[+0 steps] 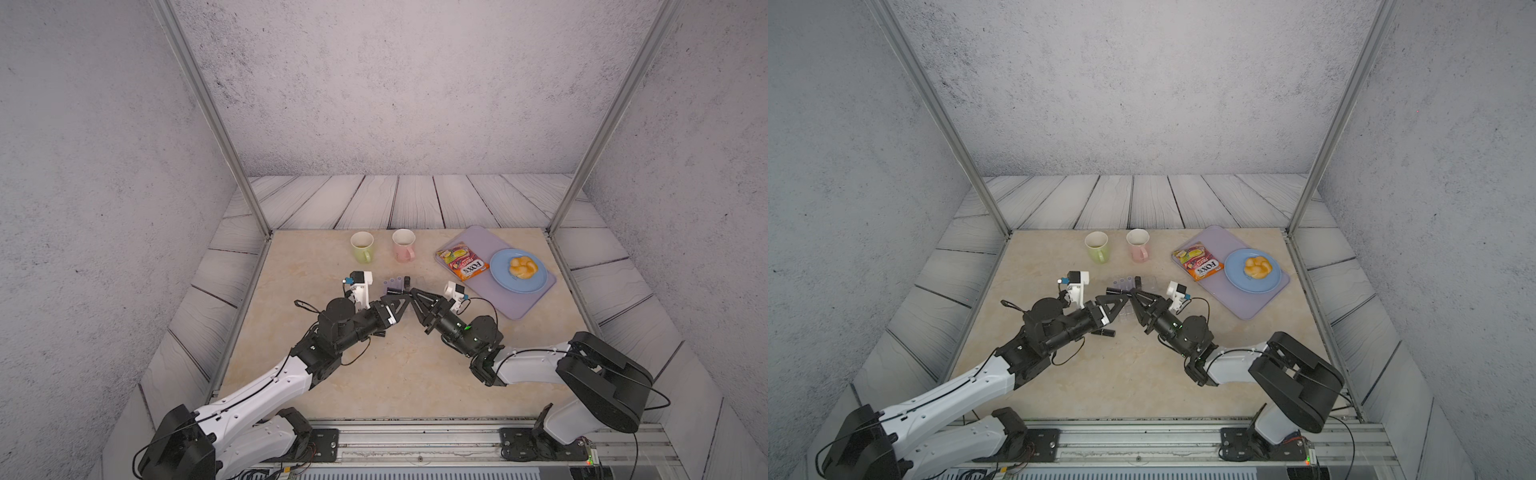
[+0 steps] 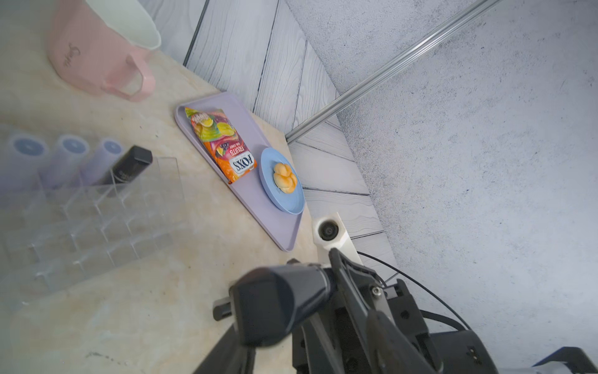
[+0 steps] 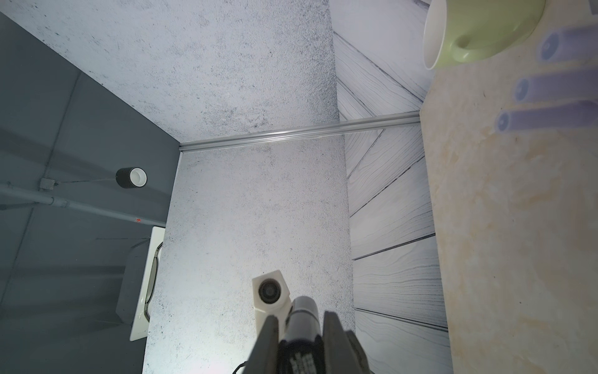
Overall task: Arrange the lipsticks in the organizer
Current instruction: Pick up the lipstick at the center of the board.
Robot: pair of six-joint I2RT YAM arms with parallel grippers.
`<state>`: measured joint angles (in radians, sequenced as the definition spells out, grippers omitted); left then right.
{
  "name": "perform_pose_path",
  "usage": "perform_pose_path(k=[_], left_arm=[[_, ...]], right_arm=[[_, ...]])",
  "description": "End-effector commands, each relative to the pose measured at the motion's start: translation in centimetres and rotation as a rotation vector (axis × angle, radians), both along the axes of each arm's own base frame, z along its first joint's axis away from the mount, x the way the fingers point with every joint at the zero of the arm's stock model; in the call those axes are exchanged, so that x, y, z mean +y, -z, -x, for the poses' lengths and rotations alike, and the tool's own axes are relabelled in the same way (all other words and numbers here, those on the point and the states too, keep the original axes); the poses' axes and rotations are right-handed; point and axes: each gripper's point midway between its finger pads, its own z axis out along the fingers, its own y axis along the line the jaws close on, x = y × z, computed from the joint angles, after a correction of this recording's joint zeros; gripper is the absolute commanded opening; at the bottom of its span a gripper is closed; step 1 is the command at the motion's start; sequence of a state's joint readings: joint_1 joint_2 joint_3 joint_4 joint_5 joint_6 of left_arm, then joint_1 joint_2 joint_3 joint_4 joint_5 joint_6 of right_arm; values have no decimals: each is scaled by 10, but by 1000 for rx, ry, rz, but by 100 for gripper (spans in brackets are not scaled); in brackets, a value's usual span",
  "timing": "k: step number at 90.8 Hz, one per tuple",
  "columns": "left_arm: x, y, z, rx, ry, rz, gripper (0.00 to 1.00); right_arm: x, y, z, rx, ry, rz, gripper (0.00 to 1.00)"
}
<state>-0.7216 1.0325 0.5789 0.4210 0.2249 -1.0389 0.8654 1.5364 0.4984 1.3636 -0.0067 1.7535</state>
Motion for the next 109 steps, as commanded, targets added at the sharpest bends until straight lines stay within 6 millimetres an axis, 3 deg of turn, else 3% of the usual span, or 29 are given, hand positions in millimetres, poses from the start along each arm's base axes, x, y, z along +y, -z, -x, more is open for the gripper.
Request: perform_pose_path(k=[1, 11, 28, 53, 65, 90, 109], left_arm=[[1, -26, -7, -76, -38, 58, 49], [0, -25, -8, -72, -41, 56, 42], [-1, -27, -11, -72, -47, 49, 41], [-2, -34, -13, -96, -49, 29, 28], [-4, -38, -11, -114, -30, 19, 17], [-9, -46, -6, -149, 13, 5, 2], [-5, -50, -1, -190, 23, -34, 0]], right_arm=[[-1, -12, -3, -33, 46, -31, 5], [4, -16, 0, -45, 38, -33, 5], [5, -17, 3, -47, 42, -35, 5], [9, -22, 6, -56, 24, -43, 5], [13, -21, 10, -42, 1, -51, 7], [16, -16, 10, -14, -15, -60, 20], [15, -5, 8, 22, -10, -55, 31]])
